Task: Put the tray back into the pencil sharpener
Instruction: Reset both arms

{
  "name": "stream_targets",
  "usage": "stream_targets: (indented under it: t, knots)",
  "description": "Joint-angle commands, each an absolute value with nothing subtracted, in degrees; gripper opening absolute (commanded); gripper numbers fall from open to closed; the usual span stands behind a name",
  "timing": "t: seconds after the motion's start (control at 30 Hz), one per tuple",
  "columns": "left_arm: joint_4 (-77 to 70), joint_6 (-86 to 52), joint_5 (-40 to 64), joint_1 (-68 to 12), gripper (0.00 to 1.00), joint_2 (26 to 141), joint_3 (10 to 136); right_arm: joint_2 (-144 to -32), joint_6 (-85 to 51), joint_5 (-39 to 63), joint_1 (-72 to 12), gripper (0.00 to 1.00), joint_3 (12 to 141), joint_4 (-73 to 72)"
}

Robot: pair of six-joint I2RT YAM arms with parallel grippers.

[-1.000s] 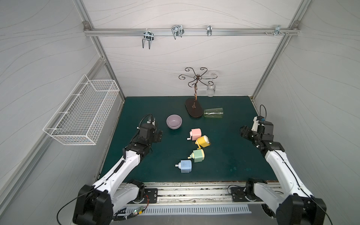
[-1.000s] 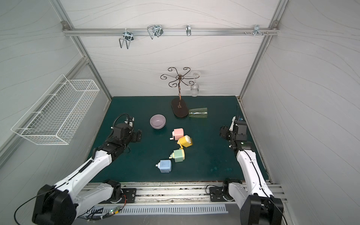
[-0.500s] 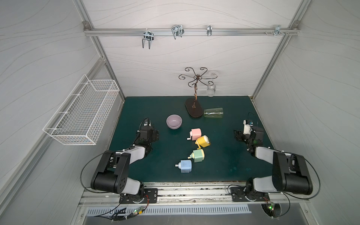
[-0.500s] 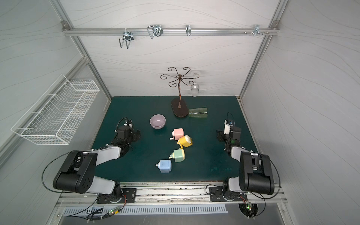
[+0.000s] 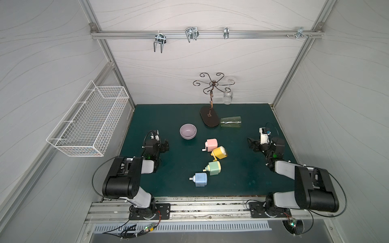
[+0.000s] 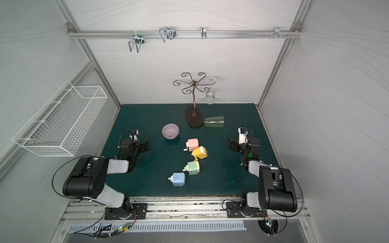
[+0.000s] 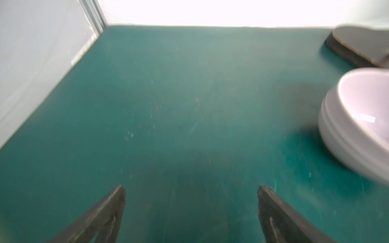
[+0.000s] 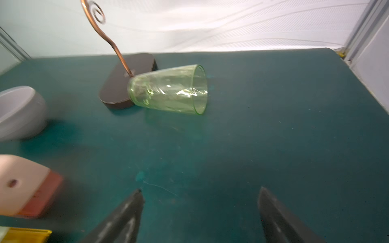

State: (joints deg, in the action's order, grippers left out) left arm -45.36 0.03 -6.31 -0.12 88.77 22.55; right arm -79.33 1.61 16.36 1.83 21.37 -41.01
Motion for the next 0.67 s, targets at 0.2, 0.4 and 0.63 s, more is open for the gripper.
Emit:
stream_targets:
  t: [0.2, 0.4, 0.63]
  knots:
    - [-47.69, -1.60, -7.64, 0.34, 0.99, 88.95, 24.17, -89.77, 0.91, 12.35, -1.32, 0.99, 21.19, -53.31]
    - [-46.25, -1.60, -7.11, 0.53, 0.99, 89.96, 25.54, -90.71, -3.69, 6.42, 0.09, 0.99, 22.05, -53.17]
    - [-46.92, -1.80, -6.48, 0.88, 0.99, 88.93, 24.50, -90.28, -2.55, 1.81, -1.74, 0.99, 23.64, -49.47]
